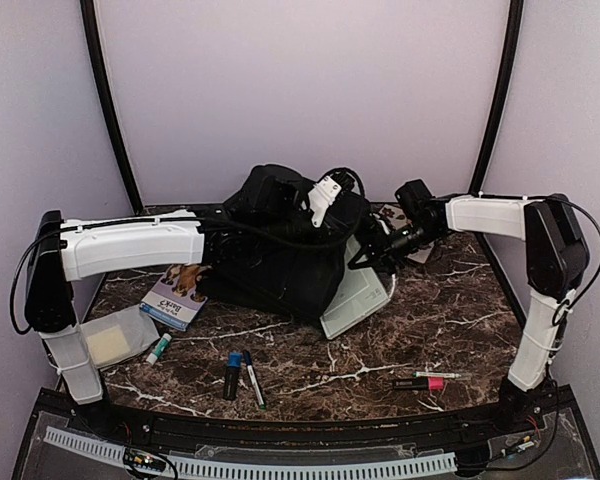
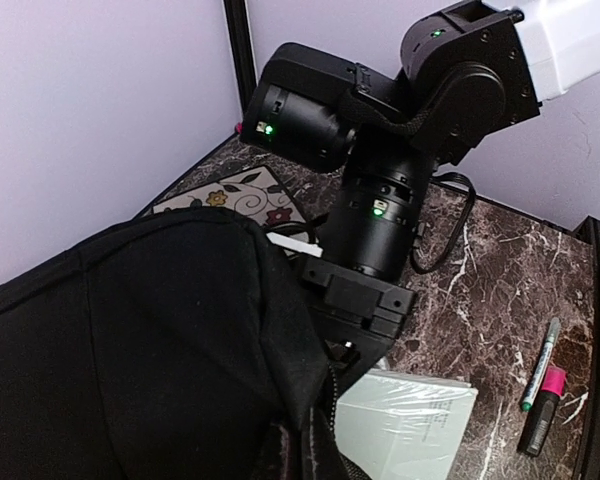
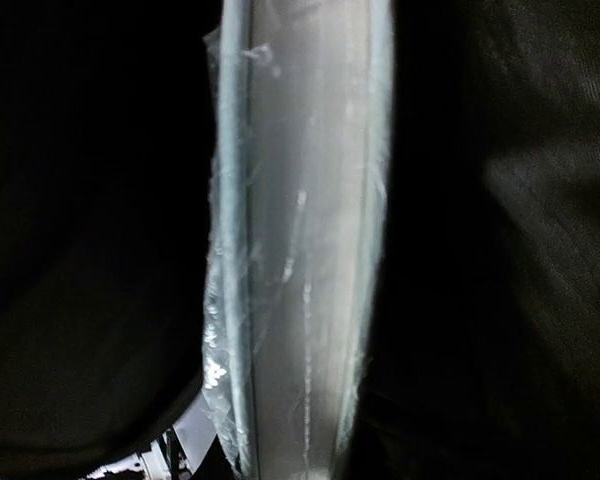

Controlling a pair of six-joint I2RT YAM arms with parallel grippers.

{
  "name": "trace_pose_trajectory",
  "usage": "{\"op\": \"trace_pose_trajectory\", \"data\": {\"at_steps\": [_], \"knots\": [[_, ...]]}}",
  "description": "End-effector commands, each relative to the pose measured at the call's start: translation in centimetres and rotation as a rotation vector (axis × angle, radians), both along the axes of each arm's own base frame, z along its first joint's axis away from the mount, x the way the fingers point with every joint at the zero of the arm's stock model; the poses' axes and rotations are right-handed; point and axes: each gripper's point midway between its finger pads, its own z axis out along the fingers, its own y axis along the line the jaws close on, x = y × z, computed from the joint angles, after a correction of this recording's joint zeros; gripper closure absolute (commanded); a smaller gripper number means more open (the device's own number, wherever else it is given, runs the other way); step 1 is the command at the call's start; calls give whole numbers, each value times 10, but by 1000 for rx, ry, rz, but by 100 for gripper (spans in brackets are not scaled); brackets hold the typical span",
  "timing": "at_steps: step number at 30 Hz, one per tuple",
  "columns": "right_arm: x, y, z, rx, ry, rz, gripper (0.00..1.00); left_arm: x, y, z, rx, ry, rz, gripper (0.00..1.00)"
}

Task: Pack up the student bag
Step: Place the book in the largest pocket of the bag.

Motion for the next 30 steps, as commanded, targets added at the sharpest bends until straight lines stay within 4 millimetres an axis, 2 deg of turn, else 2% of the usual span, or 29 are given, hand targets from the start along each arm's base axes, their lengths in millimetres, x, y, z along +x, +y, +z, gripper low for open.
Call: {"op": "trace_pose_trajectory", "data": {"at_steps": [1,4,7,9,15,18,23,25,27,30], "knots": [[29,24,37,99,-83,-30,100,-36,-1,79,-189,-71,-111,100],[30,25,31,89,-92,-32,96,-36,3,75,-182,-73,-101,100],[28,22,16,53,-100,-21,96,-34,5,66,-159,-69,-94,100],[16,27,16,79,-120,43,100,-29,7,61,-146,-61,-80,100],[-27,32,15,97,-180,179,99,-3,17,58,-133,-79,3,100],[-37,27,10,66,-211,184,99,11,22,61,-143,-76,33,100],[-43,13,16,-23,-331,166,99,22,25,65,-160,-60,44,100],[-46,12,16,-41,-338,179,98,19,24,66,-167,-56,15,100],[-46,16,16,-37,-318,194,98,9,19,69,-171,-49,-55,100],[-51,37,20,-39,-300,261,98,-2,11,69,-159,-31,-134,100]]}}
